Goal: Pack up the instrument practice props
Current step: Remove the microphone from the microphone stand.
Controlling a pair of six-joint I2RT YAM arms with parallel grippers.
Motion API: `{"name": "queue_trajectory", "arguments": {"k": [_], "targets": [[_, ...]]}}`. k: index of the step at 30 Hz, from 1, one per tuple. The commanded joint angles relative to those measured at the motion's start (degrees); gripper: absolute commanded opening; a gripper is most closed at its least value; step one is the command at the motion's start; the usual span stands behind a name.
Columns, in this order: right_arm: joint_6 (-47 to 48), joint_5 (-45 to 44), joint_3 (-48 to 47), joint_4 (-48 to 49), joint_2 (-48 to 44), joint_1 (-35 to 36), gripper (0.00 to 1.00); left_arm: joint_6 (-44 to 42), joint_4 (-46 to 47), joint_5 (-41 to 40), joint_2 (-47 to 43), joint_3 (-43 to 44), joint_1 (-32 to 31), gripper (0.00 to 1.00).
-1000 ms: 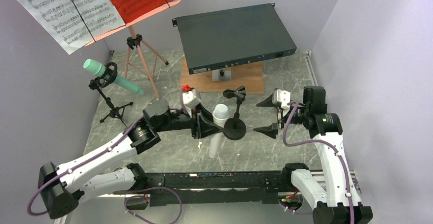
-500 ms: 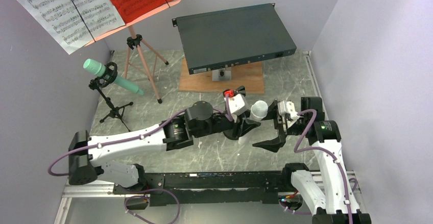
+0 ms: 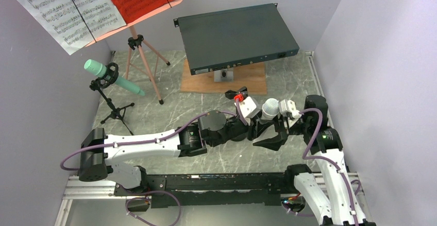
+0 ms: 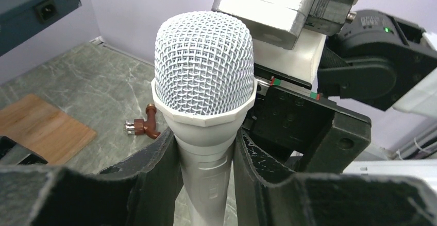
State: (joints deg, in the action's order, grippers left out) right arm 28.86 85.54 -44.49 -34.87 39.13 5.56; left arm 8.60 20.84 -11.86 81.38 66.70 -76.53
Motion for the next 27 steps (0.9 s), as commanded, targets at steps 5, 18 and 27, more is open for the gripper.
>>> {"name": "queue_trajectory", "arguments": {"k": [5, 18, 27], "targets": [[-17.8, 2.4, 1.5, 16.8, 1.0, 3.6, 0.67, 1.4, 9.4, -6.2, -2.2, 0.4, -0.2, 0.0], [-18.1, 1.1, 0.3, 17.2, 4.9, 7.2, 0.61, -0.2, 13.6, -8.3, -3.0, -1.4, -0.2, 0.0], [-16.6, 2.8, 0.4, 17.0, 6.2, 6.9, 0.65, 0.7, 17.4, -8.6, -6.5, -6.5, -0.2, 0.0]]}}
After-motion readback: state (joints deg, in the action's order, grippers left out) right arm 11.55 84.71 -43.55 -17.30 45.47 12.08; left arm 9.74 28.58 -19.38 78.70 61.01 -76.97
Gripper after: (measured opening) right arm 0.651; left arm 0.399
